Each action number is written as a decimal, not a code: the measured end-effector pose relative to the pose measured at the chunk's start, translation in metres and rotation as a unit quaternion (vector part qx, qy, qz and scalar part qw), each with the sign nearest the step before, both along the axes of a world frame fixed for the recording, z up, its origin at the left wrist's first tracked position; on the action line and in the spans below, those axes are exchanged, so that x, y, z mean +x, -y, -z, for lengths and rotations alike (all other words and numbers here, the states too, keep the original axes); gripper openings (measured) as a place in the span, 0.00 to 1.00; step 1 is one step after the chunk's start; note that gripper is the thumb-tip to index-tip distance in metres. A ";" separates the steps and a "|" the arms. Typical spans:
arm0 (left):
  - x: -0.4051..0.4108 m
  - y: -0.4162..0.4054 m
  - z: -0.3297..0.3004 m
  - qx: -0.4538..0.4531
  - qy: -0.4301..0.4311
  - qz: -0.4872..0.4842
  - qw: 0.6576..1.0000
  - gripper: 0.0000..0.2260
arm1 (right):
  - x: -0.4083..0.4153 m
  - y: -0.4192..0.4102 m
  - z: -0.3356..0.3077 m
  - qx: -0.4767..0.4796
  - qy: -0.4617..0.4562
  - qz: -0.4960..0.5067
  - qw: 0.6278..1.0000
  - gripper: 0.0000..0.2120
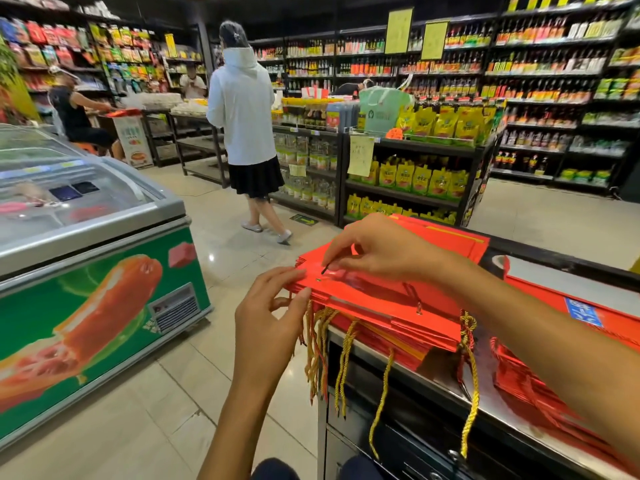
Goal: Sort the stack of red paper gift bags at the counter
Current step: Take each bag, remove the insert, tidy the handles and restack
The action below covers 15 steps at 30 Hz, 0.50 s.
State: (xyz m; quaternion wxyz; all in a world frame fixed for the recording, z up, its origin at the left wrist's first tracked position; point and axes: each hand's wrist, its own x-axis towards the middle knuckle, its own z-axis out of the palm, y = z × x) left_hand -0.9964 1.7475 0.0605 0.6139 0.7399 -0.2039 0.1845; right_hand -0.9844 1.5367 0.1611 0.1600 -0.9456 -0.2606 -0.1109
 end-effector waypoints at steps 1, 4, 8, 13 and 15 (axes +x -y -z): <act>-0.001 0.000 -0.001 -0.001 -0.001 0.001 1.000 0.11 | 0.000 -0.002 -0.001 -0.011 -0.001 -0.006 1.000 0.06; -0.003 0.000 -0.002 -0.003 0.004 -0.005 1.000 0.10 | 0.002 -0.006 -0.003 -0.037 -0.014 -0.026 0.999 0.07; -0.003 0.000 -0.003 -0.007 0.006 -0.015 1.000 0.07 | 0.004 -0.008 -0.005 -0.066 -0.007 -0.047 0.997 0.06; -0.001 0.000 -0.001 0.001 0.035 -0.026 0.999 0.06 | 0.002 -0.008 -0.010 -0.091 -0.012 -0.056 0.994 0.07; 0.000 0.001 0.000 0.005 0.047 -0.028 0.999 0.07 | 0.003 -0.009 -0.010 -0.100 -0.016 -0.056 0.993 0.07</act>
